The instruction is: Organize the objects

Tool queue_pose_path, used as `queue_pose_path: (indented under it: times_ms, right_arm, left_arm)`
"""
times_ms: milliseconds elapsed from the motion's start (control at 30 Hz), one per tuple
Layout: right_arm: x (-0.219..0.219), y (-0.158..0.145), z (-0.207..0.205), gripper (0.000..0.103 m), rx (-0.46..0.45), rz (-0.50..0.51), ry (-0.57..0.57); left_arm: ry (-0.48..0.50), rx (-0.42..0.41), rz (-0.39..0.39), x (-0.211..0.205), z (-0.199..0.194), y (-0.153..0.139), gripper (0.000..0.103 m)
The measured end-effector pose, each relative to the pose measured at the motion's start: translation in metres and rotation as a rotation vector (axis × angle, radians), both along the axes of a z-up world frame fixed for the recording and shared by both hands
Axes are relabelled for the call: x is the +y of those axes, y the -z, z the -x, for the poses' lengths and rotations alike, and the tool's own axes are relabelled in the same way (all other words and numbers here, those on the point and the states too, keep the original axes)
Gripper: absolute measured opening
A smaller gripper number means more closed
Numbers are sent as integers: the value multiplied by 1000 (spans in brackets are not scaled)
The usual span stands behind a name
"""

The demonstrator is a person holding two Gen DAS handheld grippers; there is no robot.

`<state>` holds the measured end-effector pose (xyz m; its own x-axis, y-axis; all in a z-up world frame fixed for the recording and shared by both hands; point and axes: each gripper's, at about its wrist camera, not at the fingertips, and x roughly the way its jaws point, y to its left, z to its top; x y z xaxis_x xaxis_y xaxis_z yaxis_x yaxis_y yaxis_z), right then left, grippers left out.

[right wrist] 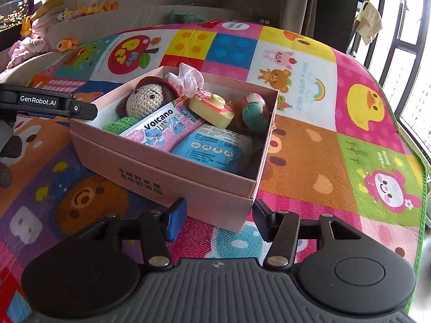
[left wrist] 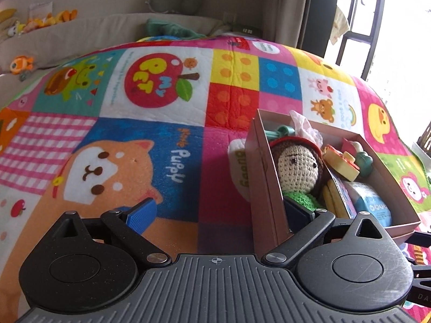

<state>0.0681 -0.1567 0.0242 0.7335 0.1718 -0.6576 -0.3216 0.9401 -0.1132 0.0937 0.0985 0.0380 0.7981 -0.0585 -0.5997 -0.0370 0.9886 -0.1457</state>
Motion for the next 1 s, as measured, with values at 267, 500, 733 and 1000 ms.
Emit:
queue_pose_path:
  times_ms: [267,500,733,1000]
  right_arm:
    - [5,2,2,54,-8,8,36]
    - [-5,-4,16,67,-17,-50,126]
    - [-16,1,74,103,42,-118,158]
    - [-17,21,93,103,78,-107,228]
  left_arm:
    - [-13,7,20,0,-3,3,100]
    - [-18,-59,-22,-6,28,-14,99]
    - [114,-59,4,-37,116,-7,99]
    - [122,24,-104,-80,134,35,99]
